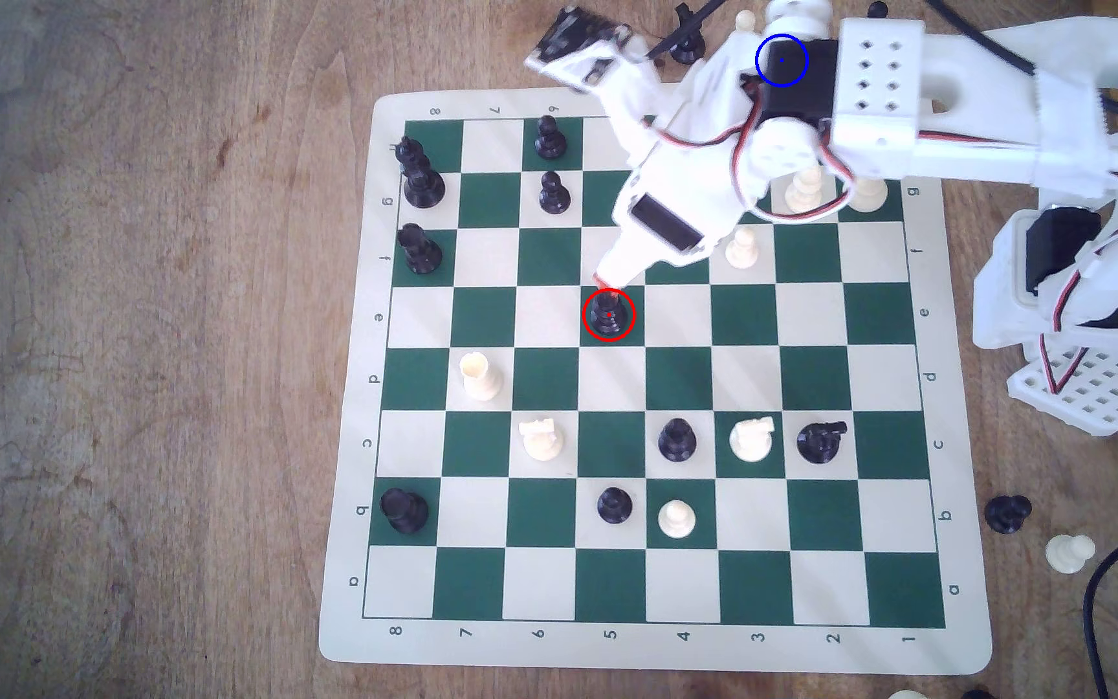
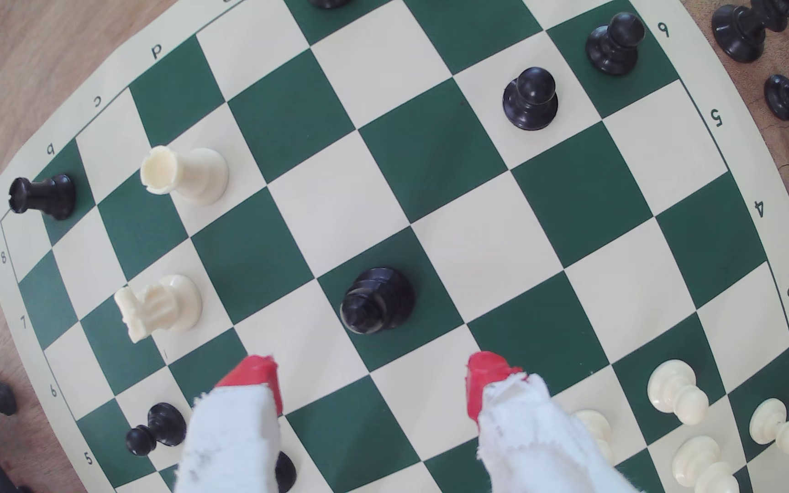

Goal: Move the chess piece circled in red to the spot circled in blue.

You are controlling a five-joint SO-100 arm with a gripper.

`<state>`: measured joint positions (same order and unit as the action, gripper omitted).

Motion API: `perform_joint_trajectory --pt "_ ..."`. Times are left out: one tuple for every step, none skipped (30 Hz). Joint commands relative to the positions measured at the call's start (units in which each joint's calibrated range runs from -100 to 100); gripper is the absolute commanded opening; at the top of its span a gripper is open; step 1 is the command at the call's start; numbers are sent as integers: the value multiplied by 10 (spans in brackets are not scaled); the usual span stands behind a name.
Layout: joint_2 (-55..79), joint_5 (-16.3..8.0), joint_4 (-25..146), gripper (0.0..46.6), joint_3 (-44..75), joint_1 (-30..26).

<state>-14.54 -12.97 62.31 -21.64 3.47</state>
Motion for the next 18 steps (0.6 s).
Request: perform_joint_trajectory --pt "38 4 7 226 93 -14" --pt "61 9 18 223 115 -15" --pt "71 14 26 220 123 -15" --pt "81 18 30 217 129 -15" --pt "98 26 39 216 140 -15" --pt "105 28 39 215 144 -13" --pt "111 31 39 214 145 -13" --pt "116 33 39 213 146 -12" --pt "123 33 41 211 151 -12" --pt "128 33 43 210 155 -12" --pt "139 33 43 209 165 -12" --pt "145 33 43 207 172 -12" --pt "150 33 43 205 177 -13" --pt "155 33 43 203 183 -14" --pt "167 33 43 201 196 -16" --pt "173 33 43 200 200 -17" --pt "179 33 42 199 206 -18" --pt "186 32 42 198 210 -19"
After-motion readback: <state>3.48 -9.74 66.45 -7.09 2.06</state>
